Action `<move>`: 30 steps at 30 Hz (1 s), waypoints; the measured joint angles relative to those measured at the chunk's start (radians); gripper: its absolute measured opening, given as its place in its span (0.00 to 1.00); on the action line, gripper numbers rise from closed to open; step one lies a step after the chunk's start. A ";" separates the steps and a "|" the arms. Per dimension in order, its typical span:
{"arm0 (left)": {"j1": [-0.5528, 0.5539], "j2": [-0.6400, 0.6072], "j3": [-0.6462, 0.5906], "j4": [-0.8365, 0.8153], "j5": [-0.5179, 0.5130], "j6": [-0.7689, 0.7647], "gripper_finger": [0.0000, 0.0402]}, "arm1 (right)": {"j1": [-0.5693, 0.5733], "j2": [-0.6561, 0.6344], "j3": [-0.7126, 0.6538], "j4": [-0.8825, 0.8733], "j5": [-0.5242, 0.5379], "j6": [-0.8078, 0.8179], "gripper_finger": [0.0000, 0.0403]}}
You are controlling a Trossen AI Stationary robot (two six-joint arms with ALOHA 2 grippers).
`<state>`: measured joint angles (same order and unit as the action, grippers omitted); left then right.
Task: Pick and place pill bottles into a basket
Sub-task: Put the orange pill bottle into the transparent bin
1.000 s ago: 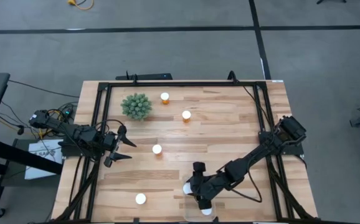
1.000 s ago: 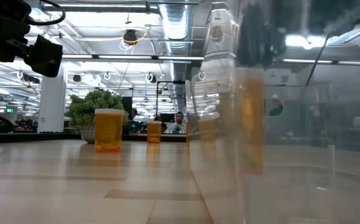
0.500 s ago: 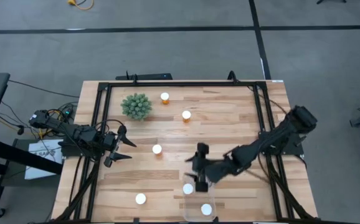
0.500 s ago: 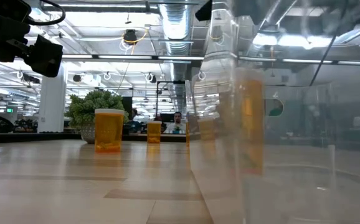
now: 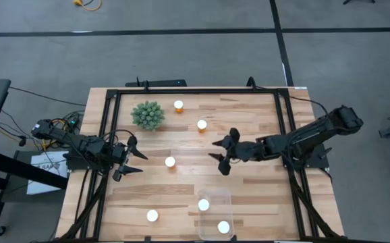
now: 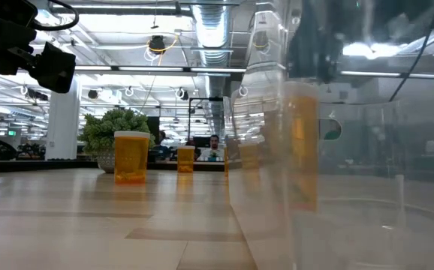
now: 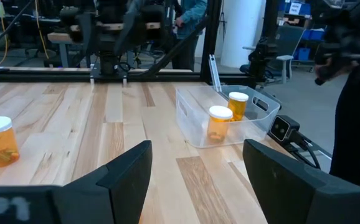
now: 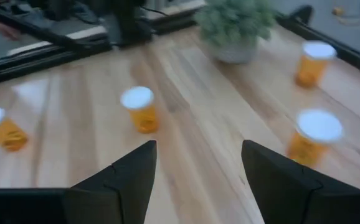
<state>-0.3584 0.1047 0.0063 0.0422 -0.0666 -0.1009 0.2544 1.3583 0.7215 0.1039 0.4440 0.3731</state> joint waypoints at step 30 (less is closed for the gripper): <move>0.000 0.000 0.000 0.000 0.000 0.000 0.60 | -0.343 0.360 -0.047 0.346 -0.224 -0.057 0.57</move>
<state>-0.3587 0.1047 0.0066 0.0425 -0.0666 -0.1013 -0.0881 1.7180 0.6749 0.4501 0.2197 0.3162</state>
